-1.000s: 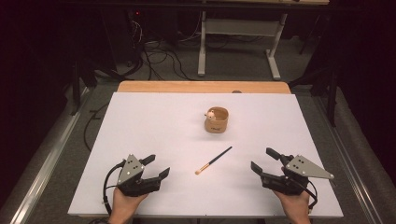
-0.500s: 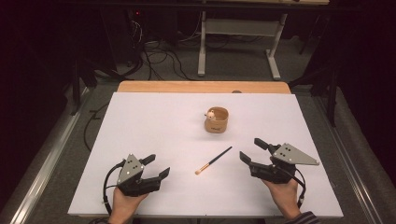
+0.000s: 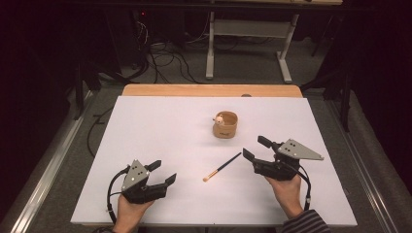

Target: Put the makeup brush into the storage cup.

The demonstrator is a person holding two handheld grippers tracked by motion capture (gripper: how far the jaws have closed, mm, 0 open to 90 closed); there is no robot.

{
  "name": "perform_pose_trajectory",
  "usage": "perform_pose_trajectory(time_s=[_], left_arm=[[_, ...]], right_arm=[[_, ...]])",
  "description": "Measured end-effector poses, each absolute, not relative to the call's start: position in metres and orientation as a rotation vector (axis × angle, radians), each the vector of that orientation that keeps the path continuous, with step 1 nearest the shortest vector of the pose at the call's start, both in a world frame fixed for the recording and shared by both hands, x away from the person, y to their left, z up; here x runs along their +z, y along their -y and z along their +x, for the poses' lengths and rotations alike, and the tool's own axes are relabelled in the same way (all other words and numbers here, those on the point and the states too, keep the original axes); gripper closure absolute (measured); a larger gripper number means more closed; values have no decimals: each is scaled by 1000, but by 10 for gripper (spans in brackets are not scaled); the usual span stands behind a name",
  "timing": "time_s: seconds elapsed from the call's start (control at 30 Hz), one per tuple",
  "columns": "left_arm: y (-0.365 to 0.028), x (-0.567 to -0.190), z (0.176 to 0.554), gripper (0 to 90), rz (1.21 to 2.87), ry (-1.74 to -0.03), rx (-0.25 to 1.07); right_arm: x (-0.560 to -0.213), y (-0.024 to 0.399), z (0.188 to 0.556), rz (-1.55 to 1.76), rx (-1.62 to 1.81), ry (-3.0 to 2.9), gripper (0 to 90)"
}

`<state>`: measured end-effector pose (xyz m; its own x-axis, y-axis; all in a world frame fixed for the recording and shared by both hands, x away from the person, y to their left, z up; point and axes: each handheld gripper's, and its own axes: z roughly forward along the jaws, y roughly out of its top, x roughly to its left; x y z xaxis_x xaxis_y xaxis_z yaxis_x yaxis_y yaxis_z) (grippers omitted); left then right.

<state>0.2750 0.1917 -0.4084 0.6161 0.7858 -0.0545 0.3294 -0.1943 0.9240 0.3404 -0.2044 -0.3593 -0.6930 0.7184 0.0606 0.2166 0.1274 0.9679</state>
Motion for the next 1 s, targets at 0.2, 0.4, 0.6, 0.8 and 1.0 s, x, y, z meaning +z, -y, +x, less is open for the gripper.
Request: perform_pose_trajectory(time_s=[0.2, 0.4, 0.6, 0.8, 1.0], left_arm=[[-192, -408, 275, 307, 1780, -908, 541], [-192, -408, 275, 308, 1784, -913, 545], [-191, -408, 275, 309, 1789, -908, 547], [-191, -409, 275, 310, 1797, -913, 548], [-191, -409, 275, 311, 1796, -916, 548]], right_arm=[[-357, 197, 350, 925, 1609, -1971, 295], [-353, 185, 363, 923, 1594, -1988, 294], [-352, 174, 372, 909, 1575, -2014, 291], [-351, 164, 378, 879, 1553, -2049, 292], [-351, 158, 383, 864, 1519, -2083, 298]])
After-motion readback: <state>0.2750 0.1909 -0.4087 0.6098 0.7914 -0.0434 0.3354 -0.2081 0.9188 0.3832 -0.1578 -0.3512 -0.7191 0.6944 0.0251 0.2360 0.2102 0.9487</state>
